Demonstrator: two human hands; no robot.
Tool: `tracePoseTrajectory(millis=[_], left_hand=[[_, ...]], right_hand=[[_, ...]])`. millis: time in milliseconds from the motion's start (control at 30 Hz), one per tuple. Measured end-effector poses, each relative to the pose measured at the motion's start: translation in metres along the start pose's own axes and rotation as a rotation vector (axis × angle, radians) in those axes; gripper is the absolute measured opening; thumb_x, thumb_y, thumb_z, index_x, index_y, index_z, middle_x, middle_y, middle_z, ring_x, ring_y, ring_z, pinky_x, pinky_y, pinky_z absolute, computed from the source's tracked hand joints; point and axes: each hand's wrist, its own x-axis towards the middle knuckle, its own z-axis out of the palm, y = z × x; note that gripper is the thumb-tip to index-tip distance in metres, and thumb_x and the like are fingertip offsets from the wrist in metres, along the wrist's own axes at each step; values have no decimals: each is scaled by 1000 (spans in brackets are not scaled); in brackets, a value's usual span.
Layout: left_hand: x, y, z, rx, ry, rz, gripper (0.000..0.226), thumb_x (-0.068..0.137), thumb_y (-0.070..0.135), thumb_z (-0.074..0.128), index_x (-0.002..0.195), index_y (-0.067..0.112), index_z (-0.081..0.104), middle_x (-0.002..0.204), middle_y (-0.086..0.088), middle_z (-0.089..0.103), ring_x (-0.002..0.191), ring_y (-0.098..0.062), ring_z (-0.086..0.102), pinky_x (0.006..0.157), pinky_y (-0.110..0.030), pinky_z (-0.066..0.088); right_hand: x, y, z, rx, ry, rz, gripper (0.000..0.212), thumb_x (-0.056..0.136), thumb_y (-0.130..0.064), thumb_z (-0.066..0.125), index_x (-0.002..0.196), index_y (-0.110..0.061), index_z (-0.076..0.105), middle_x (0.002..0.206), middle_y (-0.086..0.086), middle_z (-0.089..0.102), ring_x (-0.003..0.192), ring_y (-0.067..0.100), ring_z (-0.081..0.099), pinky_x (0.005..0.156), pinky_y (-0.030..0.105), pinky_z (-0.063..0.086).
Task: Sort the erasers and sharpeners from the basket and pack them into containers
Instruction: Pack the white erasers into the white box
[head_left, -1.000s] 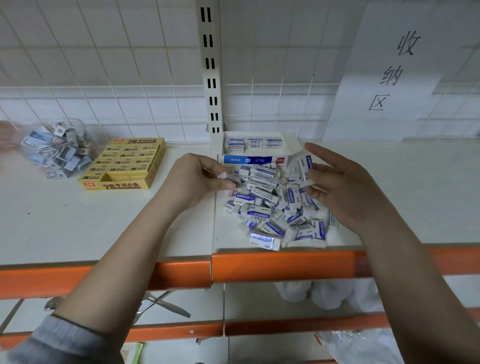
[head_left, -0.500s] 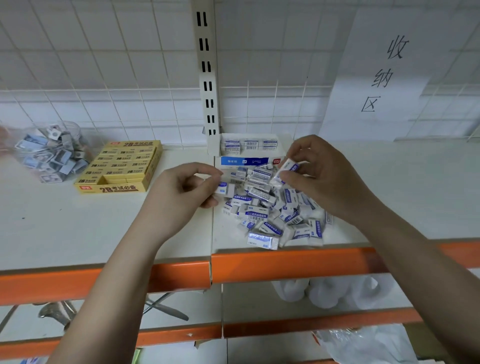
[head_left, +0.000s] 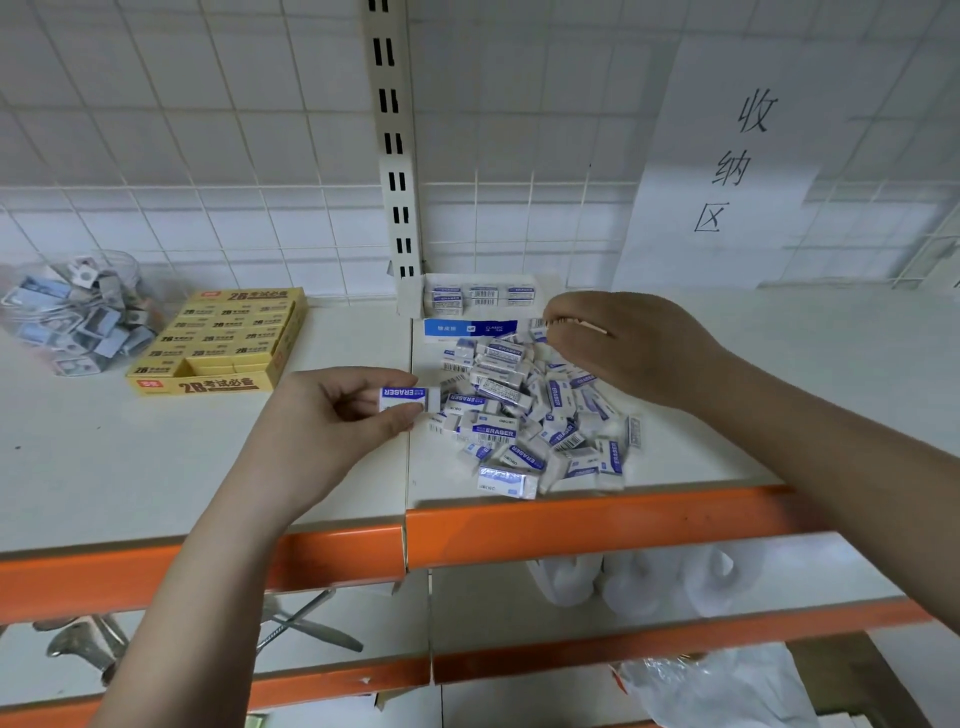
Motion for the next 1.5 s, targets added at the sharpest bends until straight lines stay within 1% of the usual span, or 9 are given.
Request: tracePoseTrajectory(millis=[167,267,533,700,900,1100,1200,1333,1500], left_hand=[[-1,-1,-1,7,-12,-3,25,74,5,75,91,23,71,67,13,71,59,7,60,60,-2,41],[-1,-2,-2,15,-18,-4,25,73,8,76,90,26,71,66,12,71,59,5,60,59,-3,41],[-3,-3,-5,8,-9,38,22,72,14,77,92,24,73,67,-3,70,64,-8,62,62,-8,44],[-1,0,-8,14,-12,123,26,57,32,75,83,32,71,53,4,56,53,-3,50,56,-9,41],[11,12,-24,186,-145,266,26,56,33,75,80,40,69,78,10,72,71,-3,65,76,-19,53],[30,11,-32,279,-246,316,18,67,32,77,83,35,70,81,-7,69,76,-24,61,76,-28,51],[39,2,-27,162,-244,288,20,71,35,73,91,37,69,83,-5,68,80,-31,59,79,-33,49],[49,-10,-13,-17,-282,177,31,89,9,58,94,36,71,79,-17,54,75,-23,52,86,-31,49],[61,-13,-4,-100,-198,21,29,83,6,66,103,28,64,81,0,56,75,-16,58,81,-32,45]], right_hand=[[-2,13,3,-427,329,-478,11,85,1,57,88,-8,50,84,10,67,71,21,52,50,28,43],[0,10,8,-340,408,-499,12,86,-4,61,88,-10,50,82,11,67,72,25,58,53,32,48],[-4,-17,3,13,373,-108,23,82,-31,68,89,-9,68,80,-1,68,74,8,54,63,18,44],[-8,-21,4,111,405,-42,26,81,-30,69,93,-7,68,73,-2,64,67,8,52,63,17,44],[-12,-16,6,173,430,11,26,78,-25,74,95,-7,68,75,4,67,71,12,56,68,17,47],[-9,-13,14,216,414,102,25,79,-22,74,100,-10,68,76,-5,62,73,12,57,70,17,47],[-1,-7,20,230,389,227,30,81,-24,73,109,-13,68,81,-13,59,71,9,56,69,16,48],[20,6,23,272,376,371,24,83,-18,71,106,-11,70,77,-24,51,65,8,54,68,8,42],[57,29,33,323,211,455,16,84,-15,69,99,-10,70,77,-11,60,65,0,55,60,-2,36]])
